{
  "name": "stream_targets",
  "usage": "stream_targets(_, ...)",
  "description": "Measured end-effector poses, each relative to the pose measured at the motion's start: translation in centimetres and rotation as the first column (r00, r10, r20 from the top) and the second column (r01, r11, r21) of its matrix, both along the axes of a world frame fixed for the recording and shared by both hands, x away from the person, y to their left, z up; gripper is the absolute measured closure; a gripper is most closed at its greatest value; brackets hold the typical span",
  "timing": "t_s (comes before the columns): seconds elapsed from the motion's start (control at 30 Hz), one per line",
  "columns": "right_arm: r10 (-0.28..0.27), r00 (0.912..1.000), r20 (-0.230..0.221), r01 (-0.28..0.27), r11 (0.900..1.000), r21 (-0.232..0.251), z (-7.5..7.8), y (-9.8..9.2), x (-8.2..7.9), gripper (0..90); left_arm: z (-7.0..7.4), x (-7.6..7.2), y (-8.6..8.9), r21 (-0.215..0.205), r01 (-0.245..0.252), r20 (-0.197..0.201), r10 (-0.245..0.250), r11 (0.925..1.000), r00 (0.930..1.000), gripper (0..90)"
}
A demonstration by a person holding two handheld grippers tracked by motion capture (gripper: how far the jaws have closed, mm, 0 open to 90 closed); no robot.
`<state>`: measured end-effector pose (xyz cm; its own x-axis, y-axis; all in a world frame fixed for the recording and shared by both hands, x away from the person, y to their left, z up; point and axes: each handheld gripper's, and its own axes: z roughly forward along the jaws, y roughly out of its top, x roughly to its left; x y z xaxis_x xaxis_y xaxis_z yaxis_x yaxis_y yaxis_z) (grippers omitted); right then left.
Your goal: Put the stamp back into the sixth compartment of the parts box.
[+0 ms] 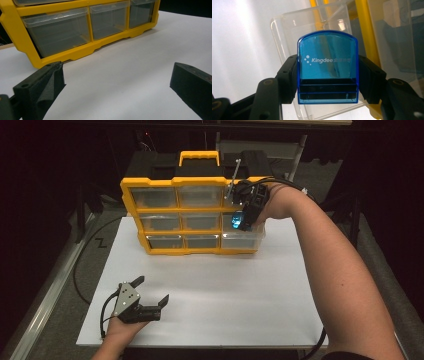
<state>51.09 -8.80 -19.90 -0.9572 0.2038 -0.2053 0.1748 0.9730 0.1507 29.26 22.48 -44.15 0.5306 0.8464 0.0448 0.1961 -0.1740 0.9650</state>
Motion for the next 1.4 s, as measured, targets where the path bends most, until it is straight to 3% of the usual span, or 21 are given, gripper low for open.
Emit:
stream_targets(0.3, -0.016, 0.9999, -0.006, 0.016, 1.0, -0.018, -0.5, 0.1, 0.3, 43.2, 0.0, 0.0, 0.0, 0.001, 0.0, 0.001, 0.0, 1.0, 1.0, 0.3)
stream_targets(0.67, -0.04, 0.9989, -0.025, 0.04, 0.999, -0.006, -0.6, 0.2, 0.5, 42.4, 0.0, 0.0, 0.1, 0.0, -0.003, 0.002, 0.003, 1.0, 1.0, 0.3)
stream_targets(0.73, -0.047, 0.9984, -0.032, 0.047, 0.999, 0.01, -0.4, 0.1, 0.5, 36.5, 0.0, 0.0, 0.1, -0.001, -0.004, 0.002, 0.004, 1.0, 1.0, 0.3)
stream_targets(1.07, -0.052, 0.9975, -0.049, 0.052, 0.999, 0.011, -0.2, -0.9, -0.5, 33.1, 0.0, 0.0, 0.0, 0.003, -0.001, 0.0, 0.001, 1.0, 1.0, 0.3)
stream_targets(1.4, -0.072, 0.9953, -0.064, 0.072, 0.997, -0.002, -0.6, -2.9, -2.2, 32.2, 0.0, 0.0, 0.0, 0.002, -0.005, -0.003, 0.005, 1.0, 1.0, 0.3)
